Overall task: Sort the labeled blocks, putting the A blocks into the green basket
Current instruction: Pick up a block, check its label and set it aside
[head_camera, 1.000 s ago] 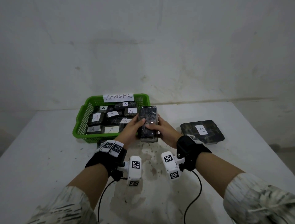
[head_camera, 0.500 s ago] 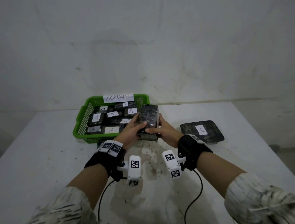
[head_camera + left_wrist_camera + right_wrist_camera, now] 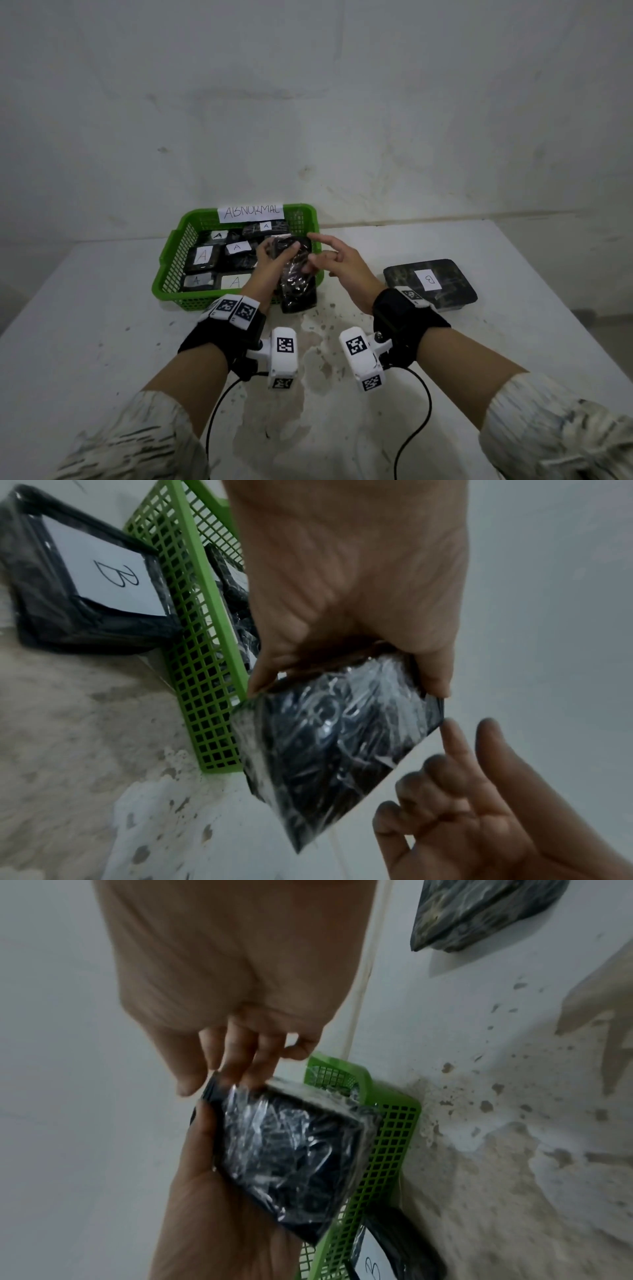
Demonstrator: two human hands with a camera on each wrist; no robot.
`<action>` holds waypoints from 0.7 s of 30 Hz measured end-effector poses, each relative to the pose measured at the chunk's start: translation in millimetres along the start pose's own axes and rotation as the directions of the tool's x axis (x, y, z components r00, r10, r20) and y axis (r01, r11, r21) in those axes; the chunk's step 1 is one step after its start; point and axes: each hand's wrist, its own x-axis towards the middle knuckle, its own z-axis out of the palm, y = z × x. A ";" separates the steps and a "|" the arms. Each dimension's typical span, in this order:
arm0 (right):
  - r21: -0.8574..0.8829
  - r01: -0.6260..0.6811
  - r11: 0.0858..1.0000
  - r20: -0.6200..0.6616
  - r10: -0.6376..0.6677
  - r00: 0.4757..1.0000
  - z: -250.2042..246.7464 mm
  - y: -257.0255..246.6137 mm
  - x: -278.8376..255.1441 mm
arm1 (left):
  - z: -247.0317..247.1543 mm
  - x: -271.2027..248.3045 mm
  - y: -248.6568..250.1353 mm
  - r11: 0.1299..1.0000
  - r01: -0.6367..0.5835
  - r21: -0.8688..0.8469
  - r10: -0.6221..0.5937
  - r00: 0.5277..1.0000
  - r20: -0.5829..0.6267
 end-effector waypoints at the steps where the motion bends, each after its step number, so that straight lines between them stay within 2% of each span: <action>1: 0.014 0.001 1.000 -0.047 -0.001 0.999 1.6 -0.2 1.0 | 0.3 -0.8 -0.9 1.000 -0.005 -0.010 0.005 1.000 0.006; 4: -0.036 -0.050 0.998 -0.180 0.043 0.983 10.0 4.3 9.0 | 3.3 -3.5 -2.4 1.000 -0.015 -0.025 0.018 0.994 0.104; 8: -0.051 -0.204 0.978 -0.115 0.197 0.974 19.5 13.1 12.8 | 7.7 -8.5 0.8 0.999 0.035 -0.005 -0.033 0.978 0.206; 11: -0.034 -0.227 0.973 -0.083 0.223 0.971 18.8 10.2 8.7 | 4.8 -8.1 0.6 1.000 0.029 0.007 -0.030 0.976 0.214; 15: -0.020 -0.167 0.986 -0.079 0.165 0.983 20.1 2.6 7.6 | 7.5 -10.7 -1.8 0.999 0.050 0.015 -0.053 0.971 0.231; 18: -0.023 -0.181 0.983 -0.036 0.180 0.983 22.5 3.1 7.2 | 12.4 -8.8 -2.6 0.995 0.046 -0.090 -0.030 0.984 0.176; 21: 0.067 -0.182 0.981 0.040 0.179 0.983 23.5 6.1 2.7 | 12.9 -7.2 0.7 0.990 0.053 -0.133 -0.031 0.986 0.162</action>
